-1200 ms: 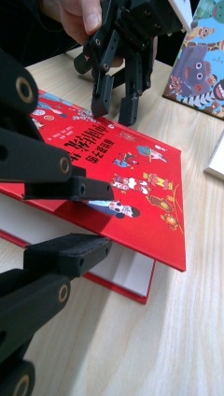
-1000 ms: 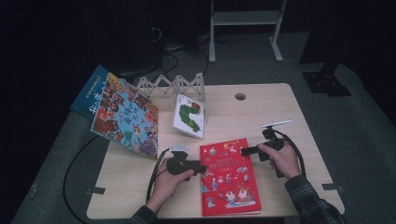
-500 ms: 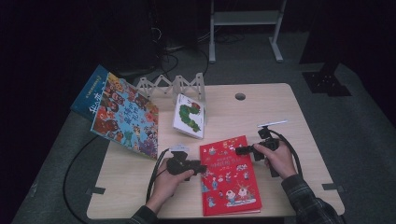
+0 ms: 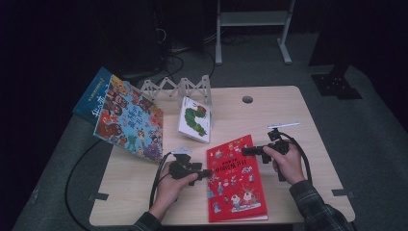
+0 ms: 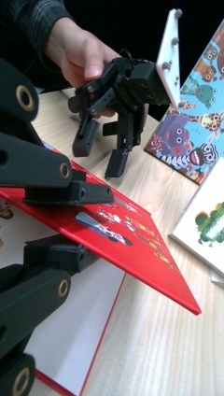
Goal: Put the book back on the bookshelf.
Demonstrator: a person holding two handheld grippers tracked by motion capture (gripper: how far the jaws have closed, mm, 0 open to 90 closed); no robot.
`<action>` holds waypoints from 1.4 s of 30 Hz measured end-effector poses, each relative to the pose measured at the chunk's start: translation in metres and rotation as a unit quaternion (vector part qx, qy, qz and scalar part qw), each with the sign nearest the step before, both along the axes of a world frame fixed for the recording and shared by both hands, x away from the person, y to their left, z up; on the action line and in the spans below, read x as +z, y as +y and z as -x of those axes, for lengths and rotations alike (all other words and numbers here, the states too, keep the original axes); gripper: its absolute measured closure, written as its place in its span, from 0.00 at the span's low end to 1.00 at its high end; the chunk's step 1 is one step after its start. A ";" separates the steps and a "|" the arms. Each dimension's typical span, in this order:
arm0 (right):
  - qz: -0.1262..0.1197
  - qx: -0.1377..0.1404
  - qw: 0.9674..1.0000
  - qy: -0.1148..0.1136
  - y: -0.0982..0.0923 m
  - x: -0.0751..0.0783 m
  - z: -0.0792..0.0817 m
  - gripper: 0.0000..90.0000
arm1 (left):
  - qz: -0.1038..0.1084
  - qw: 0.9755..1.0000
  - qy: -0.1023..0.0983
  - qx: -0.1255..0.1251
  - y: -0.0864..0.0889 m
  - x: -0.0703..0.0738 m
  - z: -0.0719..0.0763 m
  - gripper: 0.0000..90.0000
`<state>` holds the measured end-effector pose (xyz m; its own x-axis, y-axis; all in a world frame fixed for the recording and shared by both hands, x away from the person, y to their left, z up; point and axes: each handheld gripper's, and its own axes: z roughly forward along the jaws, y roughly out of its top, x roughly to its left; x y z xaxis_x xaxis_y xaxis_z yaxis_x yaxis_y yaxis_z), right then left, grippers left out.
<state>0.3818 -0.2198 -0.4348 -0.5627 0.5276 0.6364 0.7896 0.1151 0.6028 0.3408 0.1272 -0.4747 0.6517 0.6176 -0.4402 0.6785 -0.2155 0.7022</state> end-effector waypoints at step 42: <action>-0.118 0.021 0.973 -0.196 -0.007 0.081 0.046 0.97 | 0.209 0.971 -0.113 -0.032 0.019 0.047 -0.008 0.33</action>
